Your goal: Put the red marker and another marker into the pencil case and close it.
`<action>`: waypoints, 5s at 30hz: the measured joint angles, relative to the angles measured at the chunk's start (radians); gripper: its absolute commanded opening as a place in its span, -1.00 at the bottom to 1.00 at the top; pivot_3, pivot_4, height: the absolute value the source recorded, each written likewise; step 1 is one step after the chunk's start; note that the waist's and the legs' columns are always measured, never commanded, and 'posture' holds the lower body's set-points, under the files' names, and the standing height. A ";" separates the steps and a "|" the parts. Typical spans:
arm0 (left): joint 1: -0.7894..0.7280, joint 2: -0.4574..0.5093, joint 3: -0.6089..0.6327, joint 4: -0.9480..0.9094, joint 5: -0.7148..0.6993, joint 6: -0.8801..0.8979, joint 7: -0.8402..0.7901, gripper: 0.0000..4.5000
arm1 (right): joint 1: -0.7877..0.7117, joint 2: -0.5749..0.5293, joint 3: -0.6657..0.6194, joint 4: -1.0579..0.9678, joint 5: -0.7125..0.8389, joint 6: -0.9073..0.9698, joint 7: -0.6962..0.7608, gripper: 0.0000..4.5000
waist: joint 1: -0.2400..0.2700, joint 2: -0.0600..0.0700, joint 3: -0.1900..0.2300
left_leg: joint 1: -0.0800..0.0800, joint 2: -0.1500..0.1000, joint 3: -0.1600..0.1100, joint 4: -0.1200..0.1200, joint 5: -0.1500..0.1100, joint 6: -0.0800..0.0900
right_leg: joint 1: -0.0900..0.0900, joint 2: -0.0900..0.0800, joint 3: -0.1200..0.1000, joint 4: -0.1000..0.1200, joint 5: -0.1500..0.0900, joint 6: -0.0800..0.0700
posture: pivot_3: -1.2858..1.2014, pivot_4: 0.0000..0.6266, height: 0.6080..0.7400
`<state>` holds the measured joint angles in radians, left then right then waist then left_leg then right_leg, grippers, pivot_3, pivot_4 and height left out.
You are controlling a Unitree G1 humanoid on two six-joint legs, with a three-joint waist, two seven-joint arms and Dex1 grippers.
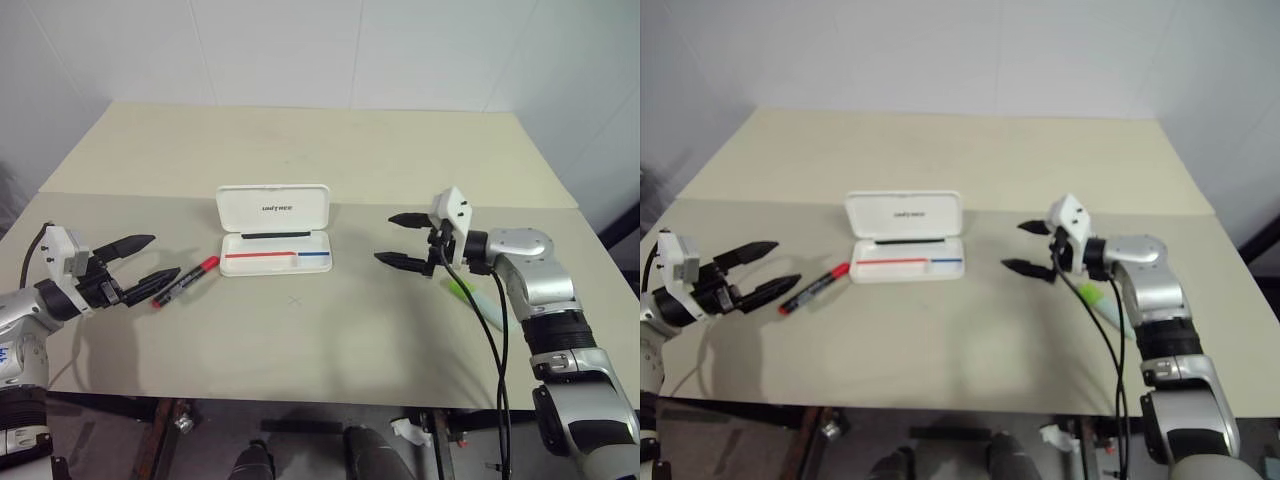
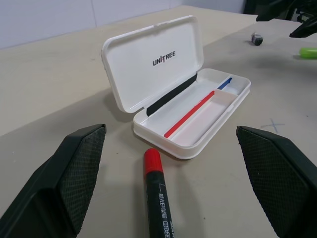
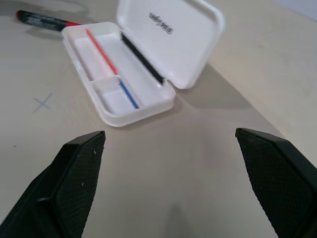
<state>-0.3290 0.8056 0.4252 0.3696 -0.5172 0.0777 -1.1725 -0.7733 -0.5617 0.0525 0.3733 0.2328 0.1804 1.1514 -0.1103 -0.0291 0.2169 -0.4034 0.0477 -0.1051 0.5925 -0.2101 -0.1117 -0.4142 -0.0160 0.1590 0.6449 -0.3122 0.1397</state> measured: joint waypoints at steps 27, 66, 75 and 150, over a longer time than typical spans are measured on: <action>0.208 0.000 0.071 -0.214 -0.126 0.124 -0.058 1.00 | -0.180 0.273 0.296 0.093 -0.130 0.101 -0.015 0.98 | -0.004 0.000 0.000 | 0.000 0.002 0.000 0.000 0.000 -0.001 | -0.001 0.002 0.000 0.000 0.000 -0.001 | 0.03 -0.52 1.00; 0.383 0.007 0.194 -0.398 -0.166 0.172 0.013 1.00 | -0.317 0.297 0.293 0.425 -0.263 -0.070 0.100 0.98 | -0.030 0.000 0.000 | 0.000 0.002 0.000 -0.001 -0.001 -0.001 | -0.002 0.002 0.000 0.000 -0.001 -0.002 | 0.03 -0.52 1.00; 0.387 0.007 0.206 -0.401 -0.166 0.171 0.024 1.00 | -0.402 0.333 0.360 0.494 -0.383 -0.078 0.062 0.98 | -0.029 0.000 0.000 | 0.000 0.002 0.000 -0.001 -0.001 -0.001 | -0.002 0.002 0.000 0.000 -0.001 -0.002 | 0.03 -0.52 1.00; 0.276 0.036 0.115 -0.226 -0.232 0.131 -0.305 1.00 | -0.060 -0.096 0.463 -0.624 -0.353 0.499 0.132 -1.00 | -0.008 -0.001 0.000 | -0.002 0.003 0.001 -0.002 -0.002 -0.003 | -0.005 0.002 0.001 0.000 -0.011 -0.017 | 0.03 -0.52 1.00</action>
<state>-0.0528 0.8414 0.5405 0.1441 -0.7492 0.2091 -1.4775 -0.8332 -0.6578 0.5151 -0.2506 -0.1198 0.6793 1.2833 -0.1181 -0.0303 0.2169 -0.4051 0.0506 -0.1036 0.5904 -0.2118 -0.1142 -0.4193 -0.0139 0.1599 0.6446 -0.3234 0.1229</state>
